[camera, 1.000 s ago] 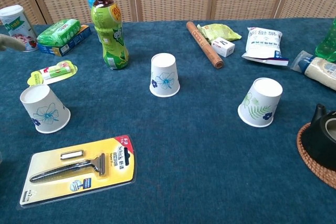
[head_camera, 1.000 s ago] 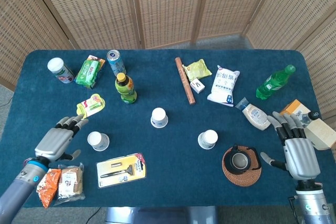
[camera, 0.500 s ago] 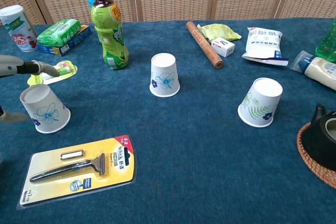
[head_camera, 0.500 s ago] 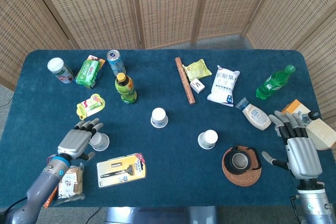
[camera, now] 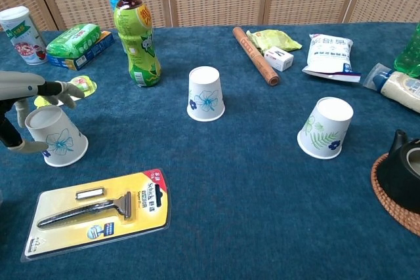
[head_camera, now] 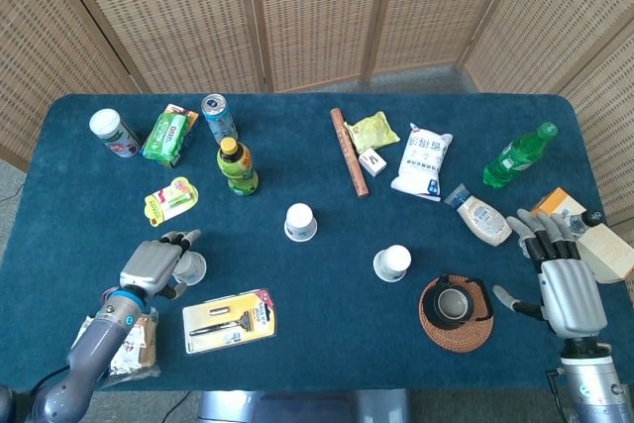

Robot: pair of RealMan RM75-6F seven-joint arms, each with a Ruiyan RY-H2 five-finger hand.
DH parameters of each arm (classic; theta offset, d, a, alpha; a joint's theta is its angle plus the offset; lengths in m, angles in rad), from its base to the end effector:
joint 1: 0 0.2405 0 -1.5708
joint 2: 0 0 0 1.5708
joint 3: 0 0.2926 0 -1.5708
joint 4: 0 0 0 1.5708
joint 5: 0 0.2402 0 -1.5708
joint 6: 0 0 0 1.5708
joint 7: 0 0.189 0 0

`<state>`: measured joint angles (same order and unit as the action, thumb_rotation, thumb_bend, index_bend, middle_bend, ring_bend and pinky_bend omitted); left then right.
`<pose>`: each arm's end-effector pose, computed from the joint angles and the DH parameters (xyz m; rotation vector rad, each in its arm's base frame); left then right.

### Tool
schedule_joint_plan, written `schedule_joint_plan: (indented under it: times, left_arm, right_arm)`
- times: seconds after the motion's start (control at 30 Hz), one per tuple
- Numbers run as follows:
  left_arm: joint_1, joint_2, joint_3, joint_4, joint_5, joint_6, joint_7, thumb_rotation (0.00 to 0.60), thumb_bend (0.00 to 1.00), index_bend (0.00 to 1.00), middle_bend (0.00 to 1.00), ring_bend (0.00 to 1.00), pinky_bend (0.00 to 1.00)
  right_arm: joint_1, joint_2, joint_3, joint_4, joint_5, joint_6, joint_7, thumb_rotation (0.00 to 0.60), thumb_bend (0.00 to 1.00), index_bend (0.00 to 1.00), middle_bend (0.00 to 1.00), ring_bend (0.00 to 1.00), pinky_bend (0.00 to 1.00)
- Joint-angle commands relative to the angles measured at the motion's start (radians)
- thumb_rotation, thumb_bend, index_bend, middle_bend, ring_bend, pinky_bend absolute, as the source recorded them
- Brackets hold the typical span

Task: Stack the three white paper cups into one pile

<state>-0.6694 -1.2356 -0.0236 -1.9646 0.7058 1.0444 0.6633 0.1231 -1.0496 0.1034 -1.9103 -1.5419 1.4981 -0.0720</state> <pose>-0.2270 0.3255 -0.0027 -1.8306 -1.1554 -0.4790 -0.2664 -0.2469 0.1554 1.3808 -0.9296 1.1308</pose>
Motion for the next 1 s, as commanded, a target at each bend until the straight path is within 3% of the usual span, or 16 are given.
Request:
schedule_joint_plan:
  times: [0.03,0.27,0.7,1.0]
  left_arm:
    - [-0.006,-0.005,0.005,0.001,-0.004,0.009,0.003,0.600,0.37,0.04,0.23,0.22,0.44]
    - [-0.015,-0.013,0.013,0.004,-0.010,0.033,0.010,0.600,0.38,0.09,0.35,0.30,0.49]
    - [-0.015,-0.016,0.006,-0.014,0.035,0.060,-0.026,0.600,0.38,0.12,0.35,0.31,0.50]
    - [-0.069,-0.045,-0.050,-0.056,0.009,0.073,-0.002,0.600,0.38,0.12,0.35,0.31,0.50]
  right_arm:
    - [0.000,0.000,0.000,0.000,0.001,-0.001,0.001,0.600,0.19,0.13,0.00,0.00,0.00]
    - [0.001,0.001,0.000,0.001,0.003,-0.001,0.004,0.600,0.18,0.13,0.00,0.00,0.00]
    - [0.001,0.001,-0.001,0.000,0.001,-0.001,0.006,0.600,0.19,0.13,0.00,0.00,0.00]
    - [0.000,0.002,-0.002,-0.001,0.001,-0.002,0.009,0.600,0.19,0.13,0.00,0.00,0.00]
